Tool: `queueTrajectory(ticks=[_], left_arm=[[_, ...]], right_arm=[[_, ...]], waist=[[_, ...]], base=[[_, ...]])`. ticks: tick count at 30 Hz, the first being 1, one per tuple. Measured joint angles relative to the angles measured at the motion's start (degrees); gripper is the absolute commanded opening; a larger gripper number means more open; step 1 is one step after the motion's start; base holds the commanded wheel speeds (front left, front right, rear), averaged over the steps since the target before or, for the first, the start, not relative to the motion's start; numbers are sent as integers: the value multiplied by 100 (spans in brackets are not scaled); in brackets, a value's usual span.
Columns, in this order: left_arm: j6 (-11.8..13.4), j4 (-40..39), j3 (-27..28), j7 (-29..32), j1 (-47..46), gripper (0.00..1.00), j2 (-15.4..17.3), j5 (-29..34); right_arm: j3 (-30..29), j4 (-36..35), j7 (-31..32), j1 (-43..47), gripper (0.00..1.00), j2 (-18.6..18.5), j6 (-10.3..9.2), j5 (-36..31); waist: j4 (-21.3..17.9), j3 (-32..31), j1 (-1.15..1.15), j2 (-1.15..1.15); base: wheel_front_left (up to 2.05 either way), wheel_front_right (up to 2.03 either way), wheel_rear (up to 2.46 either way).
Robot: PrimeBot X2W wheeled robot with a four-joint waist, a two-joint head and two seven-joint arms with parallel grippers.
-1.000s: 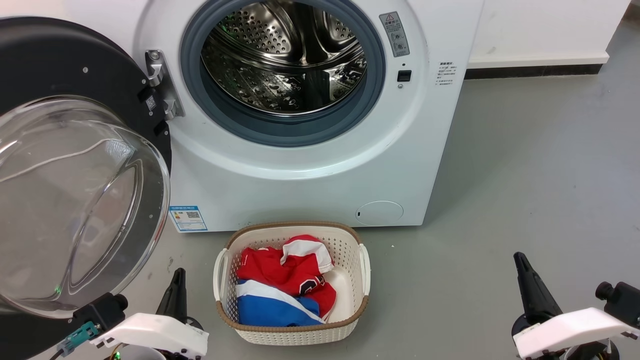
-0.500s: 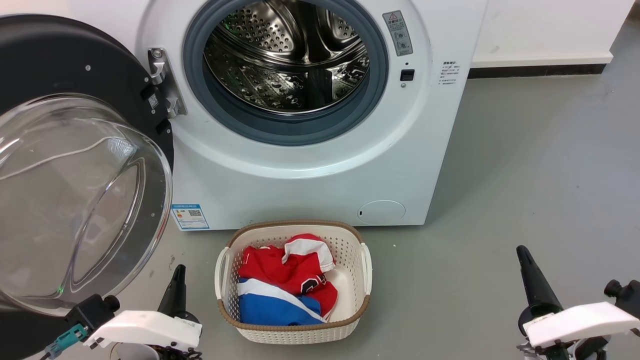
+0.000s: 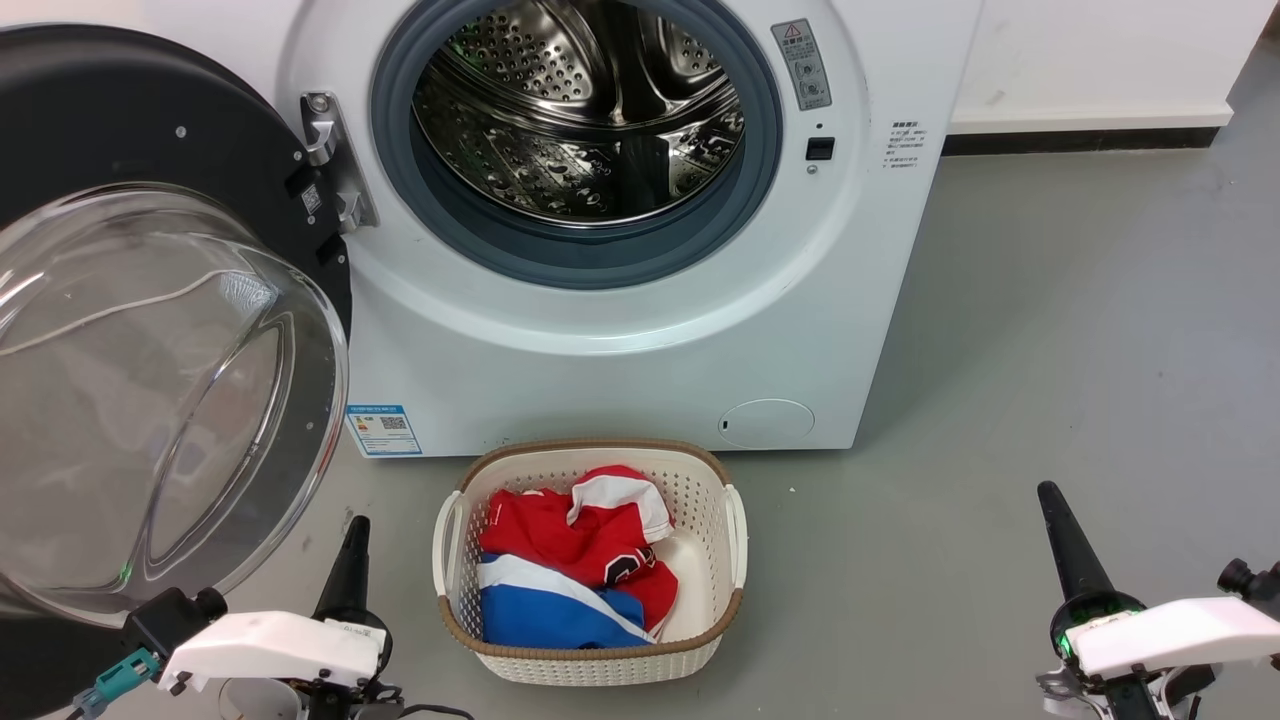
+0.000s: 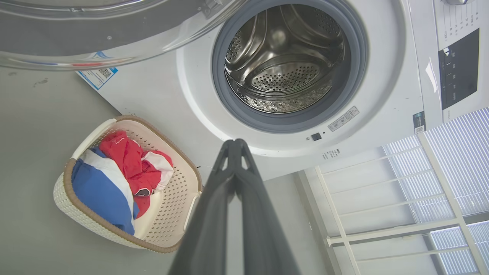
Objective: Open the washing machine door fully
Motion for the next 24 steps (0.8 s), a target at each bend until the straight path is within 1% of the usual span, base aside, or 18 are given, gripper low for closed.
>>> queueTrajectory(ticks=[24], left_arm=[[-189, -36, 258, 330, -90, 0, -151, -1227]], right_arm=[[-89, 190, 137, -195, 0, -1, 0, 1378]], waist=[[55, 28, 0, 0]], base=[[0, 0, 0]])
